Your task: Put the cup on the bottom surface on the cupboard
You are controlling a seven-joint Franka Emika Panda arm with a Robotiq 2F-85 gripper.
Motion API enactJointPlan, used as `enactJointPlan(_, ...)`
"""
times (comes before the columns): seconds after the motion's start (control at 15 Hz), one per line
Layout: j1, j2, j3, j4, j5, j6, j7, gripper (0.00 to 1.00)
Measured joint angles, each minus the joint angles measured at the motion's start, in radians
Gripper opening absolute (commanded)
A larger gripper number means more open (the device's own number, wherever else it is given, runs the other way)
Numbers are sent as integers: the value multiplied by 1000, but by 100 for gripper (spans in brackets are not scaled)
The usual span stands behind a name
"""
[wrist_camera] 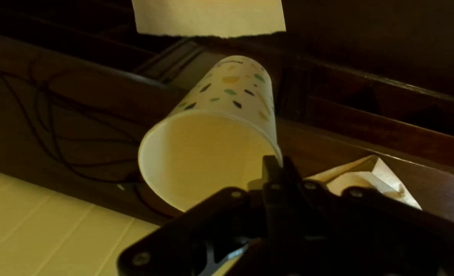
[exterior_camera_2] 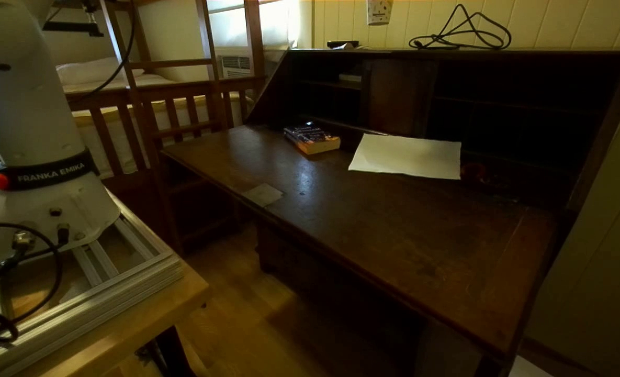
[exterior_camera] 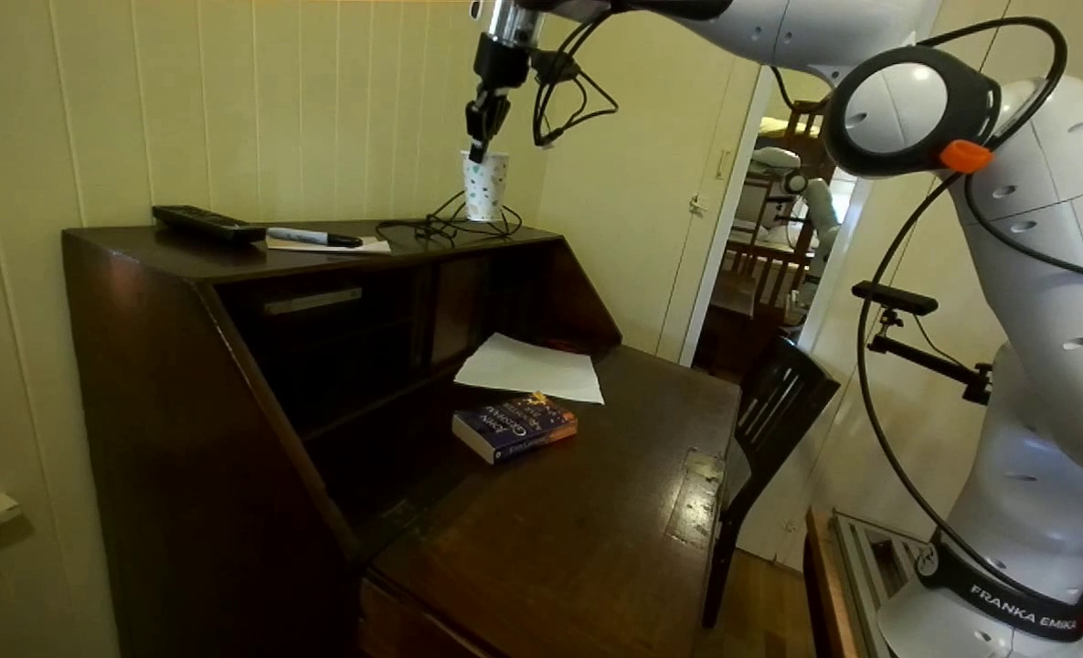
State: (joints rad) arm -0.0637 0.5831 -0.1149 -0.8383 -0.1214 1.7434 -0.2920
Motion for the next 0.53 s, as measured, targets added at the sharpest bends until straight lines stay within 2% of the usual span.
enactJointPlan(0.53,28,-103,-89,-362,-44,41,410,1)
